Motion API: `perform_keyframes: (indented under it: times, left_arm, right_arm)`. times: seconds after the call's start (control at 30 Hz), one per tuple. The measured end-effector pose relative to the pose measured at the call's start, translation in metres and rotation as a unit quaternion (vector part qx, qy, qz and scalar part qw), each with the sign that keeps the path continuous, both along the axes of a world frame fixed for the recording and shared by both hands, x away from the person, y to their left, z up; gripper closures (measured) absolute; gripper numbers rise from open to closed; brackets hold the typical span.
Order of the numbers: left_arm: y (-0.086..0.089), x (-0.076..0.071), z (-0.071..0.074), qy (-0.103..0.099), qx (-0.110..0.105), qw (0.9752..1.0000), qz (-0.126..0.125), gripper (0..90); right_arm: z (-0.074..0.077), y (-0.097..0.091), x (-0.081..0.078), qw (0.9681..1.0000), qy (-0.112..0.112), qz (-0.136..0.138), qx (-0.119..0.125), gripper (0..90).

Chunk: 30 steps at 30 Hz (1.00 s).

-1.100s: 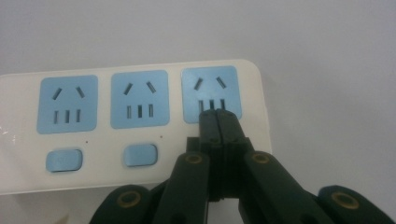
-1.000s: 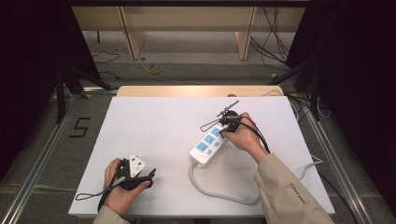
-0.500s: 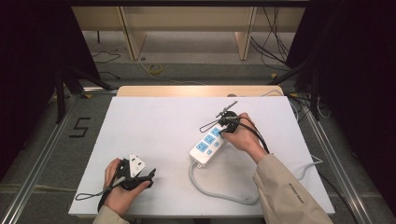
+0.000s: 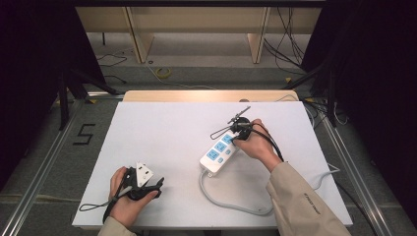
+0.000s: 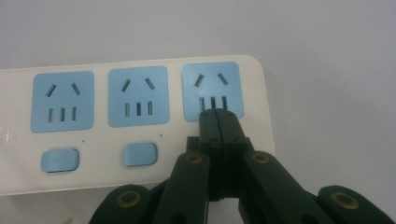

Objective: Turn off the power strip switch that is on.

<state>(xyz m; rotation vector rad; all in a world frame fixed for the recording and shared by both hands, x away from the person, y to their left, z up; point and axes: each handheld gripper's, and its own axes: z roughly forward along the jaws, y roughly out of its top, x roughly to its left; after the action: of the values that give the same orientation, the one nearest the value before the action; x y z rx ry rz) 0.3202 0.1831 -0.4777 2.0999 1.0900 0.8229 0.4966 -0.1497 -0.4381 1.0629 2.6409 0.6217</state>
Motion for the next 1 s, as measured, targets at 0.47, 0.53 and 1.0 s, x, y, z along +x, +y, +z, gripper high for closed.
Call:
perform_keyframes:
  times: [0.47, 0.53, 1.0]
  left_arm:
    - [0.0007, -0.0004, 0.0003, -0.001, 0.001, 1.0000, -0.002, 22.6]
    - [0.0006, 0.0001, -0.0002, 0.001, -0.002, 1.0000, 0.000, 22.6]
    - [0.0003, 0.0006, -0.0005, 0.001, -0.001, 1.0000, 0.000, 22.6]
  right_arm:
    - [-0.0009, 0.0033, -0.0024, 0.9983, -0.032, -0.011, -0.047, 90.0]
    - [-0.0008, -0.0007, -0.0011, 0.9991, -0.023, -0.017, -0.031, 90.0]
    - [0.0009, -0.0008, 0.0000, 0.9998, -0.007, -0.006, -0.015, 90.0]
